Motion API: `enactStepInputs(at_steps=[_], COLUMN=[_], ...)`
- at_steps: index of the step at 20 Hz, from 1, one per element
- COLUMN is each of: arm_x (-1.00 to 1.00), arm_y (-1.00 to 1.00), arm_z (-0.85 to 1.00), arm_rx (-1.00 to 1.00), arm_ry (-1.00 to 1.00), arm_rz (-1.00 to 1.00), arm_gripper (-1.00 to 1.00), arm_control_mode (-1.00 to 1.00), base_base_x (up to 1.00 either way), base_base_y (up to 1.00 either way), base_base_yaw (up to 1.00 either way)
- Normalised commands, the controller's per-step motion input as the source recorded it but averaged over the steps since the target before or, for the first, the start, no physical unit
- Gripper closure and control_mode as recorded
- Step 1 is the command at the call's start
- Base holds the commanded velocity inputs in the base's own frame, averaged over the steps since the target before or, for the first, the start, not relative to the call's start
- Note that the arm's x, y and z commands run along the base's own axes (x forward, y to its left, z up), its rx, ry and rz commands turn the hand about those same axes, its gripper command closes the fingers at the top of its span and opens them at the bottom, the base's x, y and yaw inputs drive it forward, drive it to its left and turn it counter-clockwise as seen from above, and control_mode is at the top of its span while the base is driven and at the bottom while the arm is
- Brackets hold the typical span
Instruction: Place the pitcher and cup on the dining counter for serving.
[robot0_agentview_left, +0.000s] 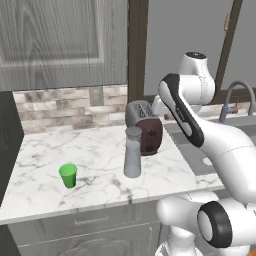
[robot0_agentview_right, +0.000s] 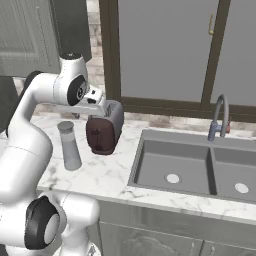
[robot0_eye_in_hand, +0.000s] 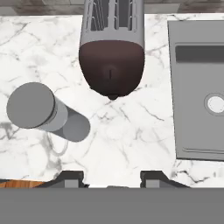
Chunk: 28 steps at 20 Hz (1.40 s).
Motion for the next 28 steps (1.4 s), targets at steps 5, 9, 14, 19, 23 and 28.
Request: enactStepInputs(at_steps=[5, 9, 14, 19, 23, 28], arm_x=[-0.11, -0.12, 0.0, 0.04, 0.15, 0.19], arm_y=[0.19, 0.61, 0.5, 0.19, 0.24, 0.35], arm_z=[-0.01, -0.38, -0.75, -0.66, -0.33, -0.29], arm_rx=[0.0, 0.0, 0.0, 0.0, -0.05, -0.03], arm_ry=[0.0, 0.01, 0.05, 0.05, 0.05, 0.08], arm_rz=[0.0, 0.01, 0.04, 0.1, 0.1, 0.08], arm_gripper=[-1.0, -1.0, -1.0, -1.0, -1.0, -1.0], arm_control_mode=[-1.0, -1.0, -1.0, -1.0, -1.0, -1.0], base_base_x=[0.0, 0.0, 0.0, 0.0, 0.0, 0.0], base_base_y=[0.0, 0.0, 0.0, 0.0, 0.0, 0.0], base_base_yaw=[0.0, 0.0, 0.0, 0.0, 0.0, 0.0])
